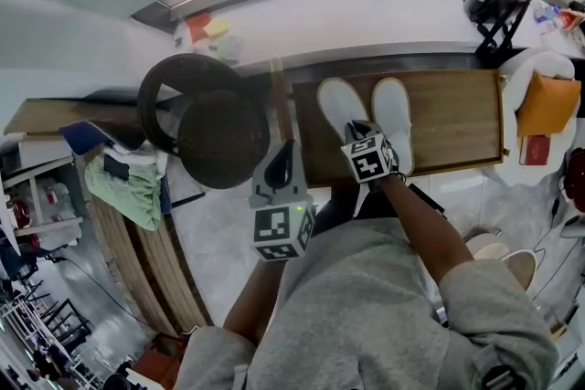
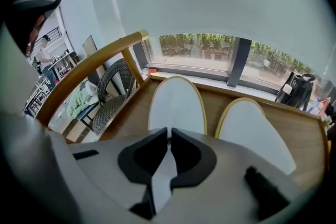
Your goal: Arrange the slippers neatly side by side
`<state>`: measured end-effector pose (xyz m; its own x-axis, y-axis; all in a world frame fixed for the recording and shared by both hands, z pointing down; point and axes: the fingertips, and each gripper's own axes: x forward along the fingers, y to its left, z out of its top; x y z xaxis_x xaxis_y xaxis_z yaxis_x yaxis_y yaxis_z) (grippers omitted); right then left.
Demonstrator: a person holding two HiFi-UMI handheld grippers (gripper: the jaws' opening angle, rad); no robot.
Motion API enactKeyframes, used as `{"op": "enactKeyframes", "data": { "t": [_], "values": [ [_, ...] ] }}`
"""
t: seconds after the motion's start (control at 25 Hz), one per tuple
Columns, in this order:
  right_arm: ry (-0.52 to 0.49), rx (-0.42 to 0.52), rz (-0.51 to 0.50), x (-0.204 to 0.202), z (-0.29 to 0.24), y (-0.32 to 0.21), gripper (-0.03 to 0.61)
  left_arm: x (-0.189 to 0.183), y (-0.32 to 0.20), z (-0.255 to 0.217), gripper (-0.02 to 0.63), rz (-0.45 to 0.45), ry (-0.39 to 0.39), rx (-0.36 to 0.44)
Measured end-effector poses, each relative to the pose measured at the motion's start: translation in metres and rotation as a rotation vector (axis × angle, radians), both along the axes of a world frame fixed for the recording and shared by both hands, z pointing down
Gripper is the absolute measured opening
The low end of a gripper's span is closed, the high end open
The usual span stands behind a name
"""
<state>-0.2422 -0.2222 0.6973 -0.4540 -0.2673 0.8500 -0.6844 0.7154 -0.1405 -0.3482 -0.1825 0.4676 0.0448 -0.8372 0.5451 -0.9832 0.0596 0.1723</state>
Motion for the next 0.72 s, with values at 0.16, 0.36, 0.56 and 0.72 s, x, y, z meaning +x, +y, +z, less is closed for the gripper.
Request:
{"op": "enactKeyframes", "data": {
  "t": [0.16, 0.36, 0.56, 0.72],
  "values": [
    [-0.030, 0.010, -0.005, -0.004, -0.009, 0.000, 0.035, -0.001, 0.002, 0.000, 0.015, -0.006, -0.003, 0.002],
    [-0.097, 0.013, 0.009, -0.004, -0.034, -0.006, 0.034, 0.008, -0.002, -0.001, 0.015, 0.005, -0.004, 0.002],
    [-0.175, 0.031, 0.005, -0.005, -0.066, -0.013, 0.034, 0.023, -0.006, -0.005, 0.015, 0.013, -0.002, 0.010],
    [-0.229, 0.059, -0.004, -0.003, -0.097, -0.015, 0.034, 0.032, -0.002, -0.004, 0.015, 0.007, 0.005, 0.003]
  ]
}}
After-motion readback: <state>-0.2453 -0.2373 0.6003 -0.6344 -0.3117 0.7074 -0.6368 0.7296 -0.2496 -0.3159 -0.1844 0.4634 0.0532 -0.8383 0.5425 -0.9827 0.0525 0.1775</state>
